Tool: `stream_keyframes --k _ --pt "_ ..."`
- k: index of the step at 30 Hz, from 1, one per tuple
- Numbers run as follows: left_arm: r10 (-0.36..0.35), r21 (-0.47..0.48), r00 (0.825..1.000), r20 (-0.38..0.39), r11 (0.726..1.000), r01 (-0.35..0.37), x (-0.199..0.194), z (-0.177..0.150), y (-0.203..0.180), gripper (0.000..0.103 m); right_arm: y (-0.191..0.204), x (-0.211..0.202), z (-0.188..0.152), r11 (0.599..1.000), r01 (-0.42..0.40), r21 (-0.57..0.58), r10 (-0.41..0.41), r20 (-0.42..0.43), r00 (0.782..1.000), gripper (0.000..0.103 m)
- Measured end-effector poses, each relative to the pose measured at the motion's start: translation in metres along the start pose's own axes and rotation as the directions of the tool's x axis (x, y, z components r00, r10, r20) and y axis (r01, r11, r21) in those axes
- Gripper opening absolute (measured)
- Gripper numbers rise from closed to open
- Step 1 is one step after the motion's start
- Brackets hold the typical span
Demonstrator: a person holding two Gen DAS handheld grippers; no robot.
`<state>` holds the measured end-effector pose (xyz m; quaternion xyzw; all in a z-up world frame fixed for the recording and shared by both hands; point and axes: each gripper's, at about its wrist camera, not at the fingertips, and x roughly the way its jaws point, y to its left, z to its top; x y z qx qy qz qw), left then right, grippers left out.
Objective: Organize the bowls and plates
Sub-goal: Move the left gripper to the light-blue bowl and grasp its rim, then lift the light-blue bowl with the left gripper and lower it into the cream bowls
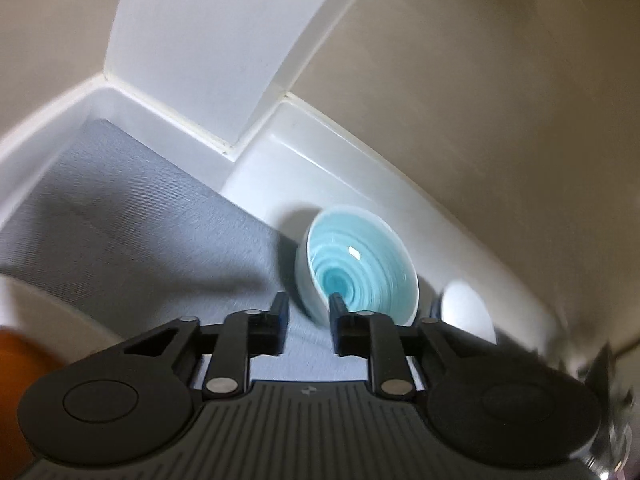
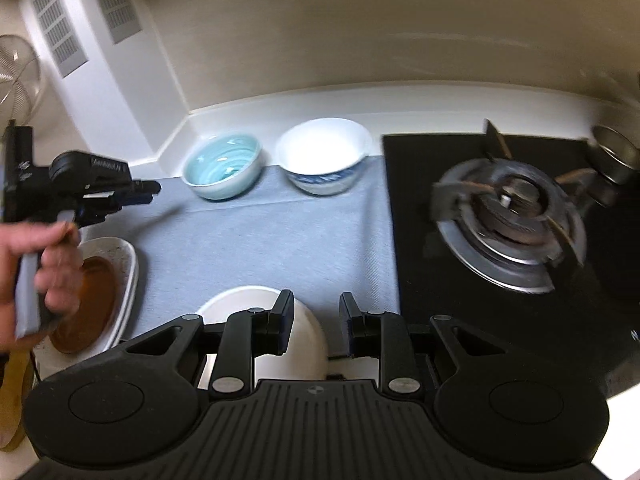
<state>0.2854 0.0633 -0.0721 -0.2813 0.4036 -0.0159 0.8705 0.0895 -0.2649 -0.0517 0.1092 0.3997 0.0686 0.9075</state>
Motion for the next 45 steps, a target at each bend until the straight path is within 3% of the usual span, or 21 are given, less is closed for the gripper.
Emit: stream_keyframes --k 6,10,18,27,33,37,42,45 --pt "0.025 -0.053 0.999 -0.04 0.998 -0.027 0.043 0.012 0.001 0.029 -0.012 -0.015 -0.01 0.999 0.043 0.033 -0.043 0.014 0.999 0.027" --pt "0.038 -0.066 0.995 -0.088 0.997 -0.044 0.062 0.013 0.0 0.018 -0.018 -0.019 -0.014 0.997 0.055 0.049 -0.056 0.014 0.998 0.027" --pt "0.065 -0.002 0.988 -0.139 0.998 -0.066 0.036 -0.009 -0.006 0.018 -0.015 -0.015 -0.011 0.999 0.027 0.041 -0.028 0.008 1.0 0.027" --pt "0.091 0.135 0.968 -0.233 0.989 -0.061 -0.009 -0.062 -0.005 0.018 0.015 0.018 0.019 0.995 -0.099 -0.028 0.099 0.002 0.995 0.027" --pt "0.106 0.177 0.973 -0.204 0.982 -0.07 -0.016 -0.075 -0.011 0.019 0.035 0.052 0.049 0.984 -0.16 -0.078 0.159 -0.012 0.987 0.027" --pt "0.142 0.195 0.977 -0.16 0.975 -0.11 -0.017 -0.07 -0.016 0.019 0.045 0.077 0.063 0.982 -0.153 -0.115 0.148 -0.049 0.988 0.027" --pt "0.162 0.22 0.981 -0.11 0.966 -0.135 -0.021 -0.06 -0.019 0.019 0.053 0.108 0.075 0.976 -0.15 -0.16 0.139 -0.082 0.987 0.039" --pt "0.171 0.225 0.979 -0.11 0.964 -0.144 -0.02 -0.058 -0.018 0.019 0.056 0.126 0.079 0.972 -0.161 -0.172 0.141 -0.123 0.982 0.04"
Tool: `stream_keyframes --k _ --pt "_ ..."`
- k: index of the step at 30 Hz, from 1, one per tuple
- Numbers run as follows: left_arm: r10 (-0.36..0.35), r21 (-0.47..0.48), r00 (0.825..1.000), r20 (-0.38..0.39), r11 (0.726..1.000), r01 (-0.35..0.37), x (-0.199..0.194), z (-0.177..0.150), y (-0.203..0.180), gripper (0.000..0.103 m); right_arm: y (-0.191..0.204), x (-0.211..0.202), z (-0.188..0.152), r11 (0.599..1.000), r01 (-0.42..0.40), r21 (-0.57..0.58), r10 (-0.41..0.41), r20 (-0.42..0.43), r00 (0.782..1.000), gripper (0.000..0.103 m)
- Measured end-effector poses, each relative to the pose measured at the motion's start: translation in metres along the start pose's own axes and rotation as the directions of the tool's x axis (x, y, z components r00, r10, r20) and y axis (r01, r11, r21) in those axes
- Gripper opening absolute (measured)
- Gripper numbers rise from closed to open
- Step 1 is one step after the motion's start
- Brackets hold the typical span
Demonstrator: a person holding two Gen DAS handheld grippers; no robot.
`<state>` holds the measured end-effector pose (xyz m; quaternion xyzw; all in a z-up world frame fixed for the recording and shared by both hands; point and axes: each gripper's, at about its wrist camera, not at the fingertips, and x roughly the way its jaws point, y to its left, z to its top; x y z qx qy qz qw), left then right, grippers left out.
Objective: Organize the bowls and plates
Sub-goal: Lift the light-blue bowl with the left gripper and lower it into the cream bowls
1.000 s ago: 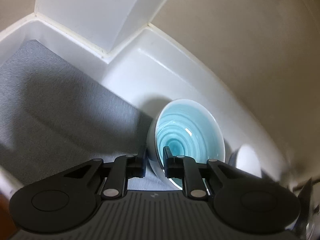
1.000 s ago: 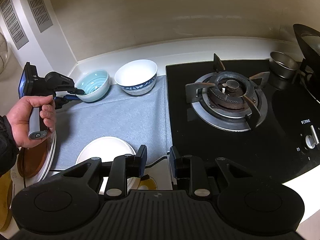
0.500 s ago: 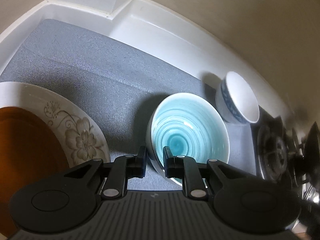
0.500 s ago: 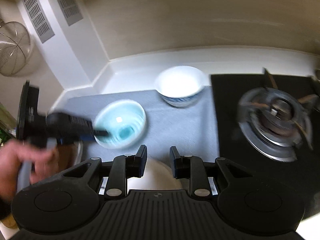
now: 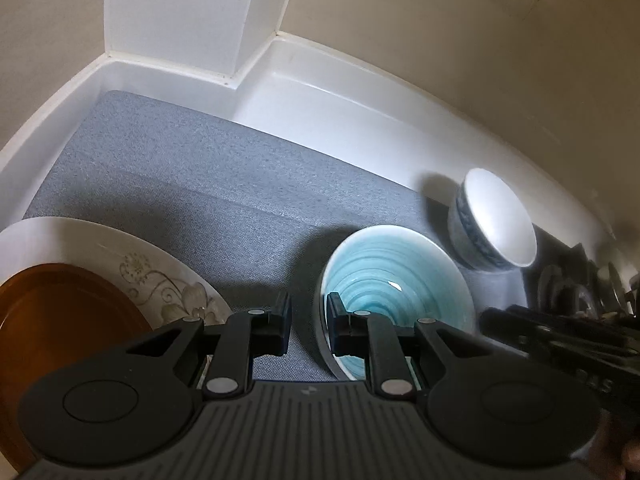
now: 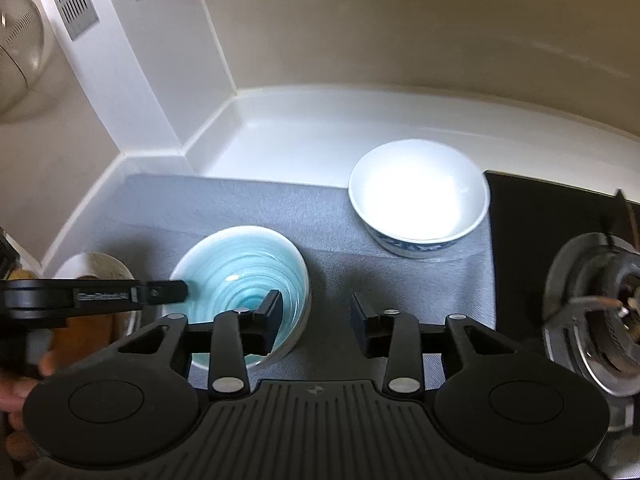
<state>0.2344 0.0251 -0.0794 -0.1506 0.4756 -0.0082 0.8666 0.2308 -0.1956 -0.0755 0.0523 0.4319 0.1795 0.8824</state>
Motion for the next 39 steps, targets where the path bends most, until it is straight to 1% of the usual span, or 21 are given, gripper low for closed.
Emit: stream_keyframes --k 5,7,10,11,13,14,15,16,20,22,24,27,30,33,36,39 --pt "-0.002 0.016 1.0 -0.008 1.0 0.002 0.006 -0.002 -0.004 0.018 0.001 0.022 0.004 1.0 -0.021 0.005 0.021 -0.052 0.998 0.04" --pt "-0.001 0.022 1.0 -0.013 1.0 0.002 0.009 -0.005 -0.007 0.012 0.002 0.028 0.005 0.999 -0.044 0.004 0.044 -0.074 0.996 0.04" --pt "0.009 0.036 1.0 -0.004 0.999 -0.008 0.011 -0.007 -0.011 0.01 0.006 0.031 0.005 1.0 -0.022 -0.022 0.02 -0.081 0.997 0.04" --pt "0.009 0.036 1.0 -0.001 0.999 -0.009 0.011 -0.008 -0.011 0.01 0.007 0.032 0.005 0.999 -0.026 -0.024 0.024 -0.08 0.997 0.04" --pt "0.009 0.03 1.0 0.002 1.0 -0.009 0.011 -0.009 -0.011 0.01 0.007 0.033 0.004 0.999 -0.048 -0.024 0.045 -0.087 0.995 0.036" --pt "0.01 0.03 1.0 0.003 1.0 -0.01 0.012 -0.009 -0.011 0.01 0.008 0.034 0.003 0.998 -0.051 -0.031 0.048 -0.091 0.995 0.028" --pt "0.01 0.031 1.0 0.004 0.999 -0.01 0.012 -0.009 -0.011 0.01 0.009 0.034 0.003 0.998 -0.047 -0.041 0.043 -0.094 0.995 0.024" --pt "0.011 0.033 1.0 0.005 0.999 -0.011 0.012 -0.009 -0.012 0.01 0.009 0.034 0.002 0.998 -0.041 -0.049 0.036 -0.092 0.995 0.023" --pt "0.005 0.043 1.0 0.015 0.999 -0.006 0.01 -0.011 -0.014 0.01 0.006 0.033 -0.001 0.998 -0.032 -0.044 0.028 -0.088 0.996 0.013" --pt "0.003 0.046 0.999 0.032 0.999 -0.004 0.005 -0.012 -0.015 0.009 0.004 0.031 -0.002 0.999 -0.035 -0.03 0.032 -0.092 0.995 0.013" --pt "0.002 0.061 0.998 0.057 0.998 -0.005 -0.003 -0.013 -0.019 0.009 0.004 0.023 -0.002 0.999 -0.04 -0.025 0.038 -0.071 0.997 0.013" --pt "-0.017 0.092 0.996 0.09 0.996 0.008 -0.02 -0.015 -0.023 0.009 0.008 0.002 0.0 0.999 -0.031 -0.026 0.03 -0.022 0.999 0.013" --pt "-0.066 0.089 0.991 0.116 0.995 0.055 -0.044 -0.019 -0.025 0.009 0.012 -0.031 0.002 0.999 -0.039 -0.009 0.039 0.034 0.999 0.013" --pt "-0.098 0.116 0.985 0.139 0.99 0.082 -0.069 -0.026 -0.035 0.009 0.016 -0.064 -0.001 0.999 -0.031 -0.023 0.033 0.084 0.996 0.013" --pt "-0.119 0.151 0.984 0.134 0.984 0.099 -0.085 -0.039 -0.048 0.01 0.011 -0.091 -0.012 1.0 -0.022 -0.006 0.022 0.098 0.995 0.013" --pt "-0.139 0.196 0.984 0.107 0.974 0.117 -0.09 -0.052 -0.059 0.01 0.004 -0.107 -0.028 1.0 -0.009 0.018 0.007 0.08 0.997 0.013"
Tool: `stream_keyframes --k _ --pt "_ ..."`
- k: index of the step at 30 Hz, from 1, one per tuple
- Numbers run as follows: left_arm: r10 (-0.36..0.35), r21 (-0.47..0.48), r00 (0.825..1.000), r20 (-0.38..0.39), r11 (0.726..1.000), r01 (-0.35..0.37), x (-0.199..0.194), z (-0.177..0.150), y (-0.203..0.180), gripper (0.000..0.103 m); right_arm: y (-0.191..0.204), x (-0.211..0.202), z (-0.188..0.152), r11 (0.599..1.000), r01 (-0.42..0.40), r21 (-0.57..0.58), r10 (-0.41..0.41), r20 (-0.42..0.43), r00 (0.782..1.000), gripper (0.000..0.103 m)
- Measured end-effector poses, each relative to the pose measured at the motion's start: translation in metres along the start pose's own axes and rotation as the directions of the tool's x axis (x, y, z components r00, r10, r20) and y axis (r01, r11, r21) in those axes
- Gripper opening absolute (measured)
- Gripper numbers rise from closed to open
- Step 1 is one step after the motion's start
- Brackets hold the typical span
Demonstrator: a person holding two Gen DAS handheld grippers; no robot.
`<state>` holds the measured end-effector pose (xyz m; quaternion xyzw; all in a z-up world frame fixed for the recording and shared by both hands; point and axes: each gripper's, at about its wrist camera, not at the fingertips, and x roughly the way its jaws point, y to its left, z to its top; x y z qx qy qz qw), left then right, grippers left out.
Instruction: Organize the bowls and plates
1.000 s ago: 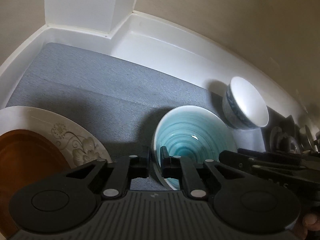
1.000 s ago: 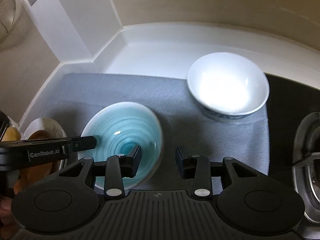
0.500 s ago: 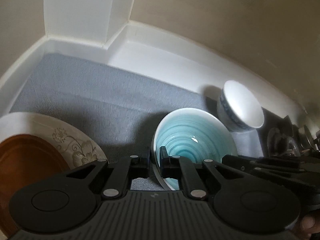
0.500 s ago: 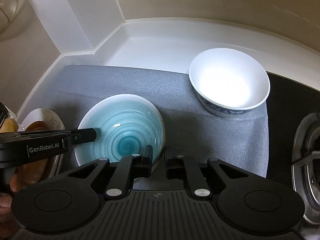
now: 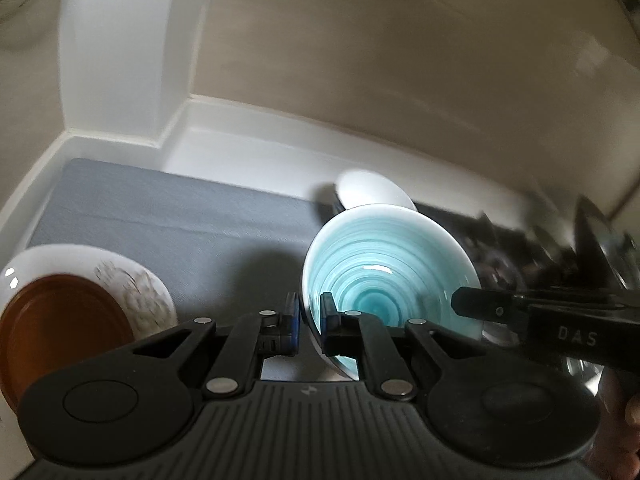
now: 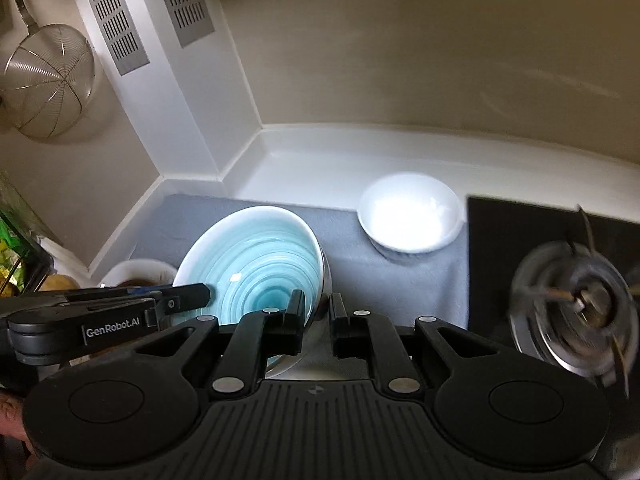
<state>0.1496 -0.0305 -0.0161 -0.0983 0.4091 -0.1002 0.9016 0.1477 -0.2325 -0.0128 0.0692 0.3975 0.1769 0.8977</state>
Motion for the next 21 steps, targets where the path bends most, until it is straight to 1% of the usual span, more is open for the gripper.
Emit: stream_keyframes --k 3,5,7,10,12,17,21 --pt "-0.024 0.023 0.998 -0.06 0.999 0.026 0.006 -0.016 -0.005 0.01 -0.007 -0.007 -0.021 1.0 0.012 0.026 -0.011 -0.035 0.999 0.013" --pt "-0.024 0.04 0.994 -0.104 0.999 0.028 0.011 -0.025 -0.007 0.01 -0.01 -0.006 -0.034 0.999 0.025 0.045 -0.022 -0.067 0.998 0.013" --pt "-0.019 0.067 0.991 -0.131 0.997 0.029 0.015 -0.034 -0.01 0.01 -0.013 -0.004 -0.046 0.997 0.037 0.061 -0.031 -0.099 0.995 0.013" --pt "-0.024 0.079 0.985 -0.168 0.996 0.037 0.02 -0.04 -0.01 0.011 -0.015 0.004 -0.057 0.995 0.058 0.075 -0.047 -0.148 0.988 0.013" --pt "-0.021 0.096 0.981 -0.194 0.995 0.04 0.026 -0.042 -0.011 0.011 -0.015 0.006 -0.061 0.994 0.072 0.084 -0.057 -0.162 0.985 0.013" --pt "-0.016 0.116 0.977 -0.214 0.992 0.042 0.03 -0.045 -0.013 0.011 -0.013 0.015 -0.067 0.992 0.099 0.072 -0.083 -0.204 0.975 0.013" --pt "-0.018 0.126 0.974 -0.224 0.991 0.048 0.032 -0.044 -0.014 0.012 -0.012 0.015 -0.069 0.991 0.108 0.076 -0.09 -0.209 0.974 0.013"
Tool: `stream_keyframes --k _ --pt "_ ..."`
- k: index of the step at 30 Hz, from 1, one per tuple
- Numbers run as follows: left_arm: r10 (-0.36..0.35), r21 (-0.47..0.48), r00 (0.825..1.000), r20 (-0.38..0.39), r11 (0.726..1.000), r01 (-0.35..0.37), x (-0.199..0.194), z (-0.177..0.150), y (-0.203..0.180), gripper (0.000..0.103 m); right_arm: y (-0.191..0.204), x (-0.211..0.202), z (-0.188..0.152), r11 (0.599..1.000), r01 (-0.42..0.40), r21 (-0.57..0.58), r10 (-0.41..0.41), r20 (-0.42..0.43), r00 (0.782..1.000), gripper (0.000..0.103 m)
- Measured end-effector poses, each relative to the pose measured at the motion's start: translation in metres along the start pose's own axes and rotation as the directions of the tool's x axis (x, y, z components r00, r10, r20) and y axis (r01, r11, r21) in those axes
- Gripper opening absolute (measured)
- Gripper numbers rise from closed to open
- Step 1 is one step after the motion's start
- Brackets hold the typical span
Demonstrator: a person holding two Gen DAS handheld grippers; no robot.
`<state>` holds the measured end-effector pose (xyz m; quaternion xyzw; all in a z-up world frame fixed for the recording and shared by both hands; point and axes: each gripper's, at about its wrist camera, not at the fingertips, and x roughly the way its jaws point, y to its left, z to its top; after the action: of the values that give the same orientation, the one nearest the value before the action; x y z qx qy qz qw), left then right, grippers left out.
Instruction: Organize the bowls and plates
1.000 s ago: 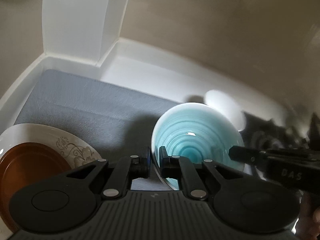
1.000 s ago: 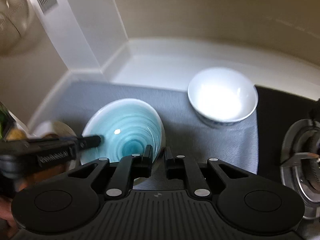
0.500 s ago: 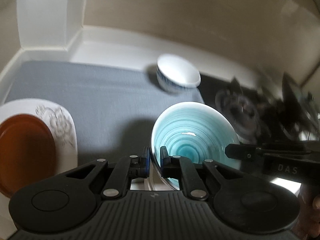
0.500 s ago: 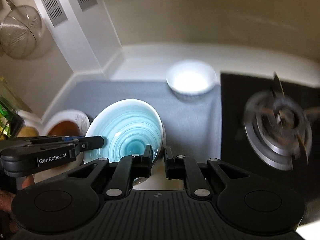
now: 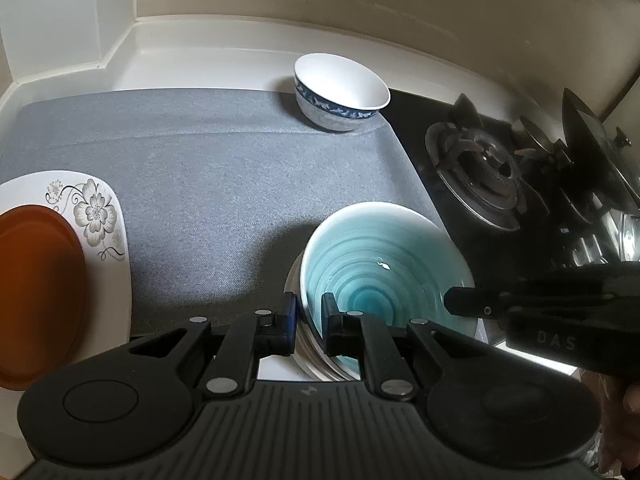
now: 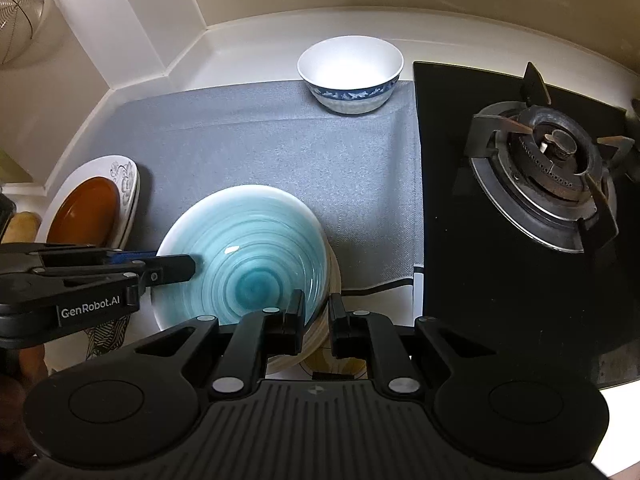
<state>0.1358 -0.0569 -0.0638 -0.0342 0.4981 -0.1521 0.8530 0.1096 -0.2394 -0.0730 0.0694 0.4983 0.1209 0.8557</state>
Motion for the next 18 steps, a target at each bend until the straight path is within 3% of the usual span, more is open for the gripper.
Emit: stream_keyframes --k 3,10,13,18 --pt "0.002 0.007 1.0 0.023 1.0 -0.002 -0.005 0.002 0.0 0.017 0.0 -0.002 0.0 1.0 0.001 0.006 -0.001 -0.002 1.0 0.015" --pt "-0.01 0.032 0.999 0.042 0.999 0.008 -0.008 0.002 -0.002 0.013 -0.001 -0.001 0.001 1.0 0.003 0.017 -0.003 0.0 1.0 0.016" --pt "-0.024 0.012 0.999 0.046 1.0 0.024 -0.009 0.003 0.002 0.013 0.001 -0.002 0.002 1.0 0.009 0.008 -0.009 0.002 1.0 0.016" --pt "-0.037 -0.072 0.991 0.131 0.996 0.047 -0.024 0.018 0.018 0.016 -0.006 -0.012 0.005 0.999 0.006 0.047 -0.008 0.05 0.999 0.016"
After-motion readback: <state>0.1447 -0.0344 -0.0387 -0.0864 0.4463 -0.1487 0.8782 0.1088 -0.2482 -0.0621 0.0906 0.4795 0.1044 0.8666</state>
